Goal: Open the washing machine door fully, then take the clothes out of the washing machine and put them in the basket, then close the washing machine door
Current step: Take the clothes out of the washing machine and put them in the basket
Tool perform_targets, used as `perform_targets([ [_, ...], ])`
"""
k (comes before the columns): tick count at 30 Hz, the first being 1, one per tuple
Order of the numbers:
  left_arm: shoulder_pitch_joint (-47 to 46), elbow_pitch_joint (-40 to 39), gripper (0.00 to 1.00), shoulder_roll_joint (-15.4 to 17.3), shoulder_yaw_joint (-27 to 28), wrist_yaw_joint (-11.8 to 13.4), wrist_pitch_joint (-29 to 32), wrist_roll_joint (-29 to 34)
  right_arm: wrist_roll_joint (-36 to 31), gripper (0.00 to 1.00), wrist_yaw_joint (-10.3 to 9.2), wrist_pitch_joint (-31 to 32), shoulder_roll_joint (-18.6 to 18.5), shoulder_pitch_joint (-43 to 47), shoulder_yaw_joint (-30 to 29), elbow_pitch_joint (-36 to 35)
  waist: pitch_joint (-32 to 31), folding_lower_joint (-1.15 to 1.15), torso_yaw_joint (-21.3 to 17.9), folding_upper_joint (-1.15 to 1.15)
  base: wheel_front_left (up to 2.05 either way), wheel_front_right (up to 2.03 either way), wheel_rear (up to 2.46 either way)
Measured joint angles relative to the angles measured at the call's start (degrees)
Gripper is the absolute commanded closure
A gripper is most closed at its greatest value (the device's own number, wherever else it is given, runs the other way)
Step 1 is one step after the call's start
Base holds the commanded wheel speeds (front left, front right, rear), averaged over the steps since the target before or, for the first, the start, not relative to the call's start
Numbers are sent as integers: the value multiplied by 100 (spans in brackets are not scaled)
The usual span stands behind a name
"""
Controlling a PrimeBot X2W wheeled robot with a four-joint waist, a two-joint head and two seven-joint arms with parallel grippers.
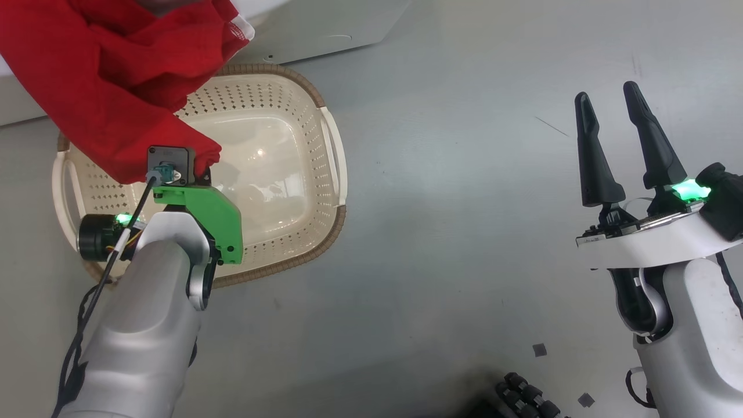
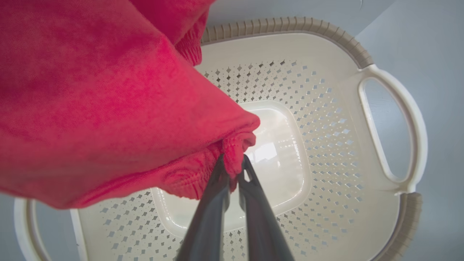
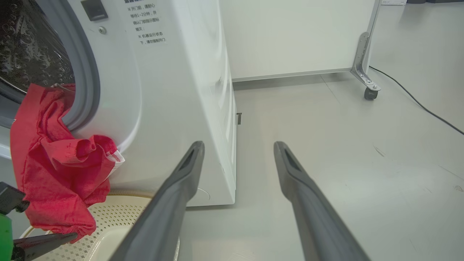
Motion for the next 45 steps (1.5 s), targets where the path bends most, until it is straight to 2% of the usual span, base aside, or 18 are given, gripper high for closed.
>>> perform_targets([
  [3,-98,129,100,-3,-19,0,-91,-73,0,0,0,0,0,-26,-8,38,-5,0,-7,0,0,0,0],
  [4,-112,156,87,-3,-30,0,-116,-110,0,0,0,0,-2,-31,-11,54,-15,0,-3,0,0,0,0],
  [5,-113,194,61,-7,-35,0,-162,-149,1,0,0,0,-3,-35,-12,67,-29,0,1,0,0,0,0],
  [6,-113,246,24,-9,-48,0,-200,-182,0,0,0,0,-2,-38,-12,82,-44,0,6,0,0,0,0],
  [7,-113,290,0,-8,-71,0,-226,-215,0,0,0,0,-3,-40,-14,96,-61,0,11,0,0,0,0],
  [17,-103,441,0,-12,-405,0,-798,-552,-2,0,0,0,-11,-41,-109,198,-312,0,118,0,0,0,0],
  [29,289,0,0,-13,-772,0,-1927,-1158,-119,0,0,0,-164,198,-264,312,-775,0,404,0,0,0,0],
  [40,494,-558,0,-13,-756,0,-2017,-1170,-281,0,0,0,-250,612,-491,383,-1289,0,836,0,0,0,0],
  [45,515,-1096,0,-16,-633,0,-2013,-928,-334,0,0,0,-249,773,-515,389,-1522,0,1024,0,0,0,0],
])
